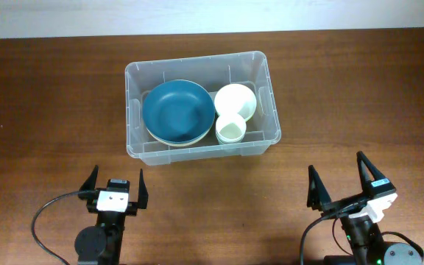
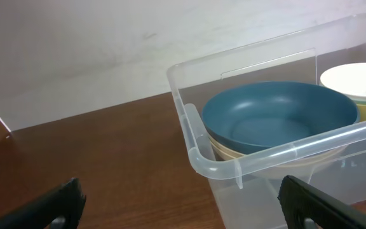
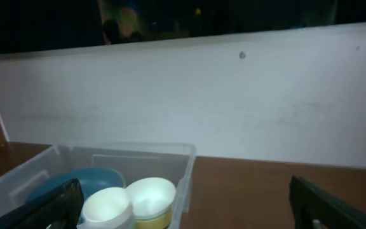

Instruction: Pack container

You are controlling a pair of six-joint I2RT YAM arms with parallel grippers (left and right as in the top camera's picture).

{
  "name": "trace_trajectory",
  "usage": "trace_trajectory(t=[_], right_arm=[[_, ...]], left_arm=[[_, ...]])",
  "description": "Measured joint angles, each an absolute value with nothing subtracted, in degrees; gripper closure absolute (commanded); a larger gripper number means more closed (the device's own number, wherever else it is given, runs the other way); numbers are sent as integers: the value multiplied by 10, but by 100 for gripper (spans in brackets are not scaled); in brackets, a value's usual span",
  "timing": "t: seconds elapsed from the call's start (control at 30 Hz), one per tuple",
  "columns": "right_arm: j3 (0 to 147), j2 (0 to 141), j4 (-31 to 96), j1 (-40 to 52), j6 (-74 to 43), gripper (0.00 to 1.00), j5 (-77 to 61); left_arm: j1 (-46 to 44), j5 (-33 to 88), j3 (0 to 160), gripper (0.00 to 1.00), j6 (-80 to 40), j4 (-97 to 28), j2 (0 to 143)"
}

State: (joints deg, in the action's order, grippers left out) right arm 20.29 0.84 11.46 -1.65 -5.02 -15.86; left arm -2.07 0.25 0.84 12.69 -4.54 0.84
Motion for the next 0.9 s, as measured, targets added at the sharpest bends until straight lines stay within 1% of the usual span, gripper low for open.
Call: trace_trajectory(t=[0.2, 0.37, 0.73, 0.9], right_arm=[[185, 8, 92, -17, 28, 1, -154], [139, 8, 41, -17, 61, 1, -151], [32, 8, -80, -17, 60, 1, -151], [9, 8, -89, -13, 59, 1, -150]], left_arm=[[-21, 3, 8, 0, 127, -45, 8], [-21, 3, 8, 0, 127, -45, 8], [-21, 3, 8, 0, 127, -45, 8], [-21, 3, 8, 0, 127, -45, 8]])
